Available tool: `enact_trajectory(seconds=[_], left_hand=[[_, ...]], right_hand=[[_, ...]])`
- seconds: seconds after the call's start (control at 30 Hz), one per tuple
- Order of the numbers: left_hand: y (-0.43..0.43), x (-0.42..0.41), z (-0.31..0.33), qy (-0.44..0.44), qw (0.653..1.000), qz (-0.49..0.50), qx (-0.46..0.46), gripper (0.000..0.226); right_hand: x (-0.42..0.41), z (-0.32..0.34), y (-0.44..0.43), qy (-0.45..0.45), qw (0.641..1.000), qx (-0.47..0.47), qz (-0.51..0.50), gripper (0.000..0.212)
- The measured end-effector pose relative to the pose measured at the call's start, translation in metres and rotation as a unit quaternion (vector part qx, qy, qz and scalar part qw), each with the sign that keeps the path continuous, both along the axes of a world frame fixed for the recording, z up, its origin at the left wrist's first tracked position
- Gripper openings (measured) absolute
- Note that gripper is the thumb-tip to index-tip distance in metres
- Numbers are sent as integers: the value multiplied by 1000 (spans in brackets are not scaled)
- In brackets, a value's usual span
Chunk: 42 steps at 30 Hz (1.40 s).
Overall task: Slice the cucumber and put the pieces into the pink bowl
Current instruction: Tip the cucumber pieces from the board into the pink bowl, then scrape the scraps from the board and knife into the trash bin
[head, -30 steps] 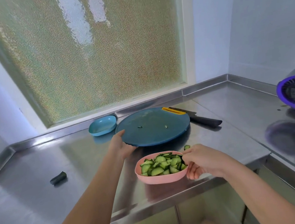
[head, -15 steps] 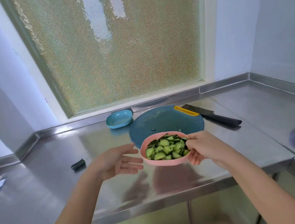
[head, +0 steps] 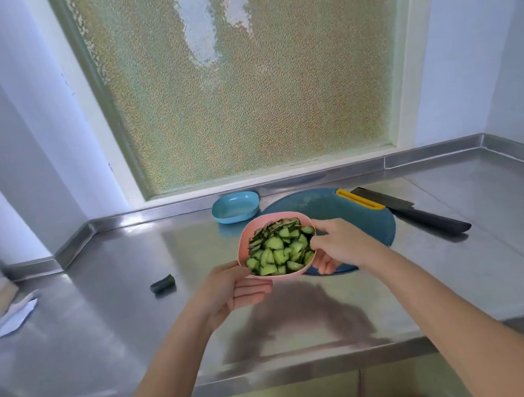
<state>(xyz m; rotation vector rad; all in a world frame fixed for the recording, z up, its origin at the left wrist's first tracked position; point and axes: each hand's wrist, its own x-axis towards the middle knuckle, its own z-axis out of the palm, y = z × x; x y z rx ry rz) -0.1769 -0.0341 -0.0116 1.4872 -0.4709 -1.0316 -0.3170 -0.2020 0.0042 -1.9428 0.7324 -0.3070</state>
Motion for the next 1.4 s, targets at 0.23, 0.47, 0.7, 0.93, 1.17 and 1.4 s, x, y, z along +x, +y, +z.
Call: enact_trajectory(seconds=[0.23, 0.47, 0.7, 0.93, 1.17, 1.4], left_hand=[[-1, 35, -1, -19, 999, 25, -11, 22], [-12, 89, 7, 33, 996, 85, -23, 18], [-33, 182, 8, -20, 979, 205, -5, 26], [-56, 240, -10, -61, 967, 236, 69, 33], [-65, 266, -23, -42, 964, 238, 110, 32], [-68, 285, -25, -64, 960, 239, 132, 32]], right_hand=[[43, 14, -24, 37, 999, -16, 17, 23], [93, 12, -58, 53, 995, -82, -21, 24], [91, -30, -121, 262, 920, -285, -61, 33], [89, -35, -132, 281, 908, -311, -33, 41], [90, -39, -138, 287, 897, -335, -10, 39], [89, -44, -138, 279, 890, -360, -8, 42]])
